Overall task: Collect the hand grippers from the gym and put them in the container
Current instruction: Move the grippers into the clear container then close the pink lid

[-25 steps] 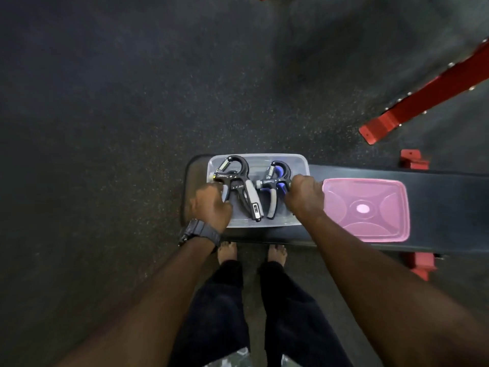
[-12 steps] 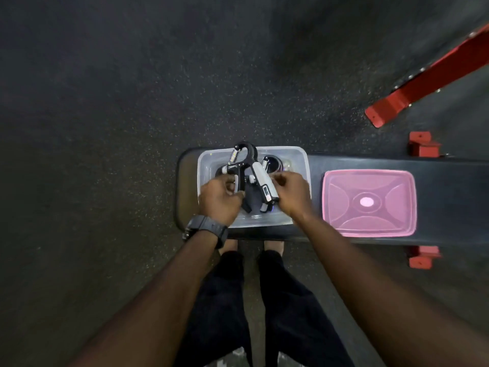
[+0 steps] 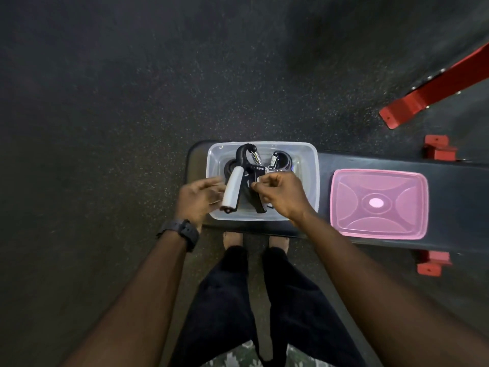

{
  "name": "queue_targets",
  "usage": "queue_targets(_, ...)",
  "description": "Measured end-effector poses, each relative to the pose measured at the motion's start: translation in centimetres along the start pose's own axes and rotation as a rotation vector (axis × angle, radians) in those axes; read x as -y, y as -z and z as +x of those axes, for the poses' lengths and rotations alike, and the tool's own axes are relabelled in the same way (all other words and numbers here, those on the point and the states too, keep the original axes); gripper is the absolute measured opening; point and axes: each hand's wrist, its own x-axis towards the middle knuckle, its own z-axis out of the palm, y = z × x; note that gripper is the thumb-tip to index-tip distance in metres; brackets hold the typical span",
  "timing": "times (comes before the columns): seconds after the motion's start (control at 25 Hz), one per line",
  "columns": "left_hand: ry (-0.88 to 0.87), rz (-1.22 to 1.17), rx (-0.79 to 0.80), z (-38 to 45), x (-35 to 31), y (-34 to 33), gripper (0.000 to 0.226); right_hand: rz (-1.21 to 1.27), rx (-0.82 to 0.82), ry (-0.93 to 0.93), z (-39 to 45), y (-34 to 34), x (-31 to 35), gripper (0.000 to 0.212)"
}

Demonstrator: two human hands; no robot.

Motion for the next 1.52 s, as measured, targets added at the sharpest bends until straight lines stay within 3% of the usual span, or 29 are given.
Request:
queue_targets(0.08,0.023,-0.029,-0.091,0.3,-0.1,1.1,0.016,-0.269,-0.071,0.007,0.9,-0.9,-0.4,0.017)
queue_targets(0.2,-0.154,0.284,-0.167,1.3,0.3,0.3,0.019,-0.586,-0.104,0.024,2.7,-3.1,-1.1,0.023)
queue_targets(0.32,-0.306,0.585,-0.141,1.7,0.8,-0.9,0.023,-0.758,-0.127,0.054,4.9,-4.9,-2.0,0.023)
queue_targets(0.48,-0.297,0.688,-0.090,1.6,1.7,-1.4,0.025,-0.854,-0.098,0.105,6.1,-5.5,-3.5,0.028)
queue_targets(0.56,-0.318,0.704,-0.088,1.3,1.6,-1.7,0.025,-0.769,-0.076,0.112,5.4,-4.2,-3.3,0.026)
queue_targets(0.76,-0.440,0.608,0.046,0.1,-0.8,-7.1,0.021,-0.248,-0.241,0.157,0.7,5.1,-1.3,0.014)
queue_targets(0.92,-0.496,0.573,0.288,-4.0,-1.9,-19.3,0.019,0.034,-0.510,0.028,-4.6,16.0,-3.9,0.008)
queue_targets(1.04,-0.413,0.579,0.402,-6.5,0.5,-27.9,0.021,0.141,-0.603,-0.108,-7.6,21.8,-9.0,0.011)
queue_targets(1.28,-0.193,0.610,0.338,-4.5,9.5,-36.3,0.020,0.325,-0.632,-0.261,-6.8,27.2,-18.8,0.019)
queue_targets(1.36,-0.120,0.597,0.298,-3.1,12.0,-37.2,0.020,0.316,-0.572,-0.269,-5.9,28.1,-20.8,0.015)
queue_targets(1.52,-0.143,0.559,0.057,-2.6,11.8,-37.4,0.026,0.251,-0.552,-0.235,-4.6,29.8,-22.0,0.010)
